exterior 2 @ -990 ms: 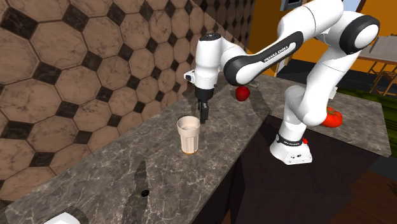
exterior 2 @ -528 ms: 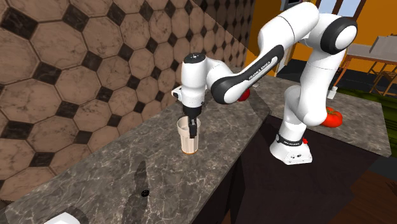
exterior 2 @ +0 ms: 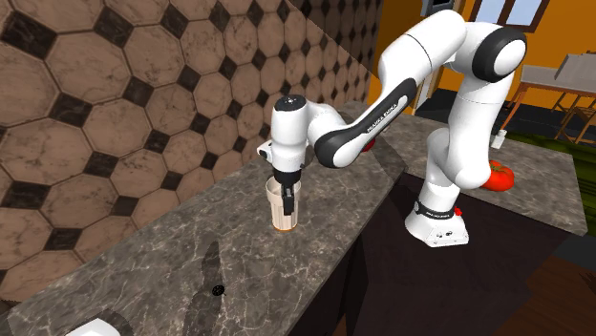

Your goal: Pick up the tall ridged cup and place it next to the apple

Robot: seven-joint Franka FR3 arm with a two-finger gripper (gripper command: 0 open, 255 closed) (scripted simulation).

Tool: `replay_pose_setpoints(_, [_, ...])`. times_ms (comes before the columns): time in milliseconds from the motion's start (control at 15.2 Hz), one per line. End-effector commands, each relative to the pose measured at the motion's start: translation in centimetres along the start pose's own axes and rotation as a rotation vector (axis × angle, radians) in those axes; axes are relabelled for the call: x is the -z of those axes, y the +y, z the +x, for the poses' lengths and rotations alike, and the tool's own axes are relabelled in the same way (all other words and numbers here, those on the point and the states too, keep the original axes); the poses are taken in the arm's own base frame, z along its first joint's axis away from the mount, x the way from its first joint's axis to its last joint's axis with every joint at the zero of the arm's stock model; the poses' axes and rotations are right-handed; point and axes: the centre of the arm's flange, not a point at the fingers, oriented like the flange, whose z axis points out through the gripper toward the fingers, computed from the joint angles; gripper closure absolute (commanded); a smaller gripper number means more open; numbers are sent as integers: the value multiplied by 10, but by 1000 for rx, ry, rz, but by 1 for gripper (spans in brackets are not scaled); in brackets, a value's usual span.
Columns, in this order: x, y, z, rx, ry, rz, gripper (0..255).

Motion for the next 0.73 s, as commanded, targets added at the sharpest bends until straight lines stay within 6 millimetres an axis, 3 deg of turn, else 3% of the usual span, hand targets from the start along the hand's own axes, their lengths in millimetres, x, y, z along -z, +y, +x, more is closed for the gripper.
replay_pose_setpoints(0, [-1,0,0,0,0,0,0])
replay_pose_setpoints(264, [-1,0,0,0,0,0,0])
replay_pose_setpoints(330, [-1,0,0,0,0,0,255])
replay_pose_setpoints(660, [-1,0,0,0,0,0,255])
